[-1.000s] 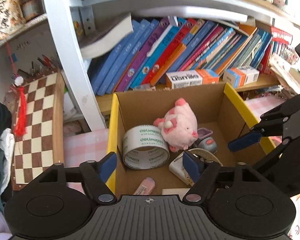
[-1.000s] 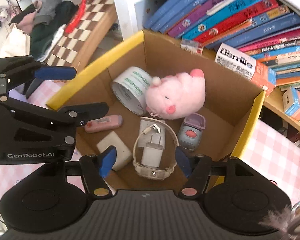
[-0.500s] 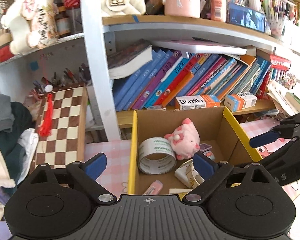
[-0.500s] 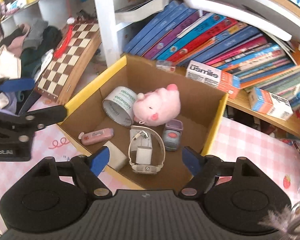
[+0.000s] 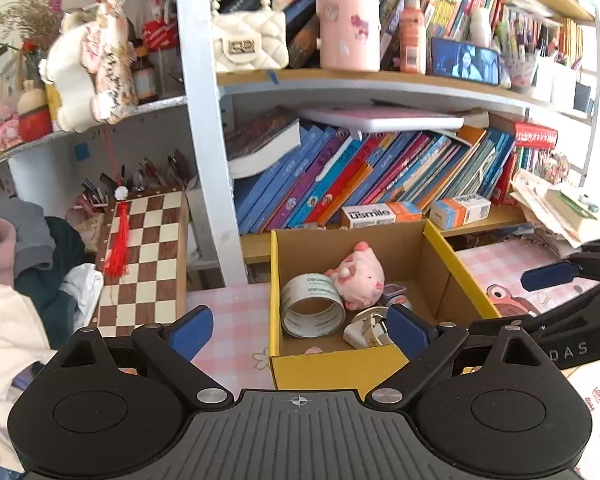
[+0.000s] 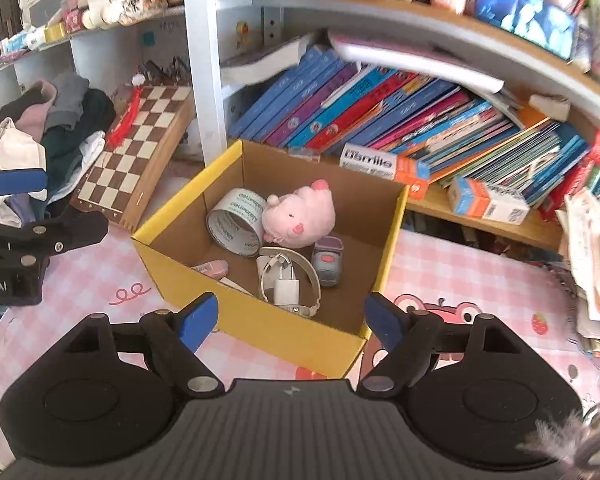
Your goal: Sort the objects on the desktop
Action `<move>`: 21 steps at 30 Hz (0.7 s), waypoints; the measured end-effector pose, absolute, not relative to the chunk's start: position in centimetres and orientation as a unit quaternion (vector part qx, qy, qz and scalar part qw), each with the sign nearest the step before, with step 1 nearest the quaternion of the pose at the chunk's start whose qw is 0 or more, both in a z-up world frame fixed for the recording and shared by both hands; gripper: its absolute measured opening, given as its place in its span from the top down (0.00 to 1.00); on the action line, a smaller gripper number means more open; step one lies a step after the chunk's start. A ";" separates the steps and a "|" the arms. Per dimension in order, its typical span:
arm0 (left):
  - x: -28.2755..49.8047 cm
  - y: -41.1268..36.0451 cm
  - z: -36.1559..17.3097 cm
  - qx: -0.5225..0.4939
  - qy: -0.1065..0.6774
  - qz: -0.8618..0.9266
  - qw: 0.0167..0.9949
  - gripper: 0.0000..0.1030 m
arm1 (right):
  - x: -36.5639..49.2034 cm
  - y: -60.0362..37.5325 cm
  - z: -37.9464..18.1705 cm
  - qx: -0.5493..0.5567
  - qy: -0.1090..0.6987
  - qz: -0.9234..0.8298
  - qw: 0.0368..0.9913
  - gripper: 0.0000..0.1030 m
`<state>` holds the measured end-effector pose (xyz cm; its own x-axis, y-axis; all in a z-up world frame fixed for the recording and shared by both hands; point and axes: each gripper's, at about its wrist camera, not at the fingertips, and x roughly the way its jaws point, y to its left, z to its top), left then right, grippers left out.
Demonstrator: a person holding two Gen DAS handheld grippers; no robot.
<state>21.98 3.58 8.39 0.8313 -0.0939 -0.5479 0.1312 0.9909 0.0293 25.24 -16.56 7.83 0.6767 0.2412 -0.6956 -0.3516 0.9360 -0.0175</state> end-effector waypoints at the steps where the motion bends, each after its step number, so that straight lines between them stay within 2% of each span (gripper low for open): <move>1: 21.5 3.8 8.5 0.025 0.283 -0.057 0.957 0.05 | 24.5 -16.5 8.0 -0.074 0.362 0.157 0.916 0.20; 9: 16.6 4.7 9.3 0.005 0.269 -0.048 0.962 0.04 | 18.3 -16.5 8.5 -0.067 0.326 0.125 0.935 0.14; 21: 10.3 5.3 7.4 0.003 0.289 -0.028 0.957 0.03 | 9.4 -16.7 6.9 -0.026 0.305 0.101 0.947 0.14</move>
<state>10.25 5.32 7.36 0.8317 -0.0519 -0.5528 0.0559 0.9984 -0.0096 9.43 -16.70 6.89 0.7935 0.1752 -0.5828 -0.2071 0.9782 0.0121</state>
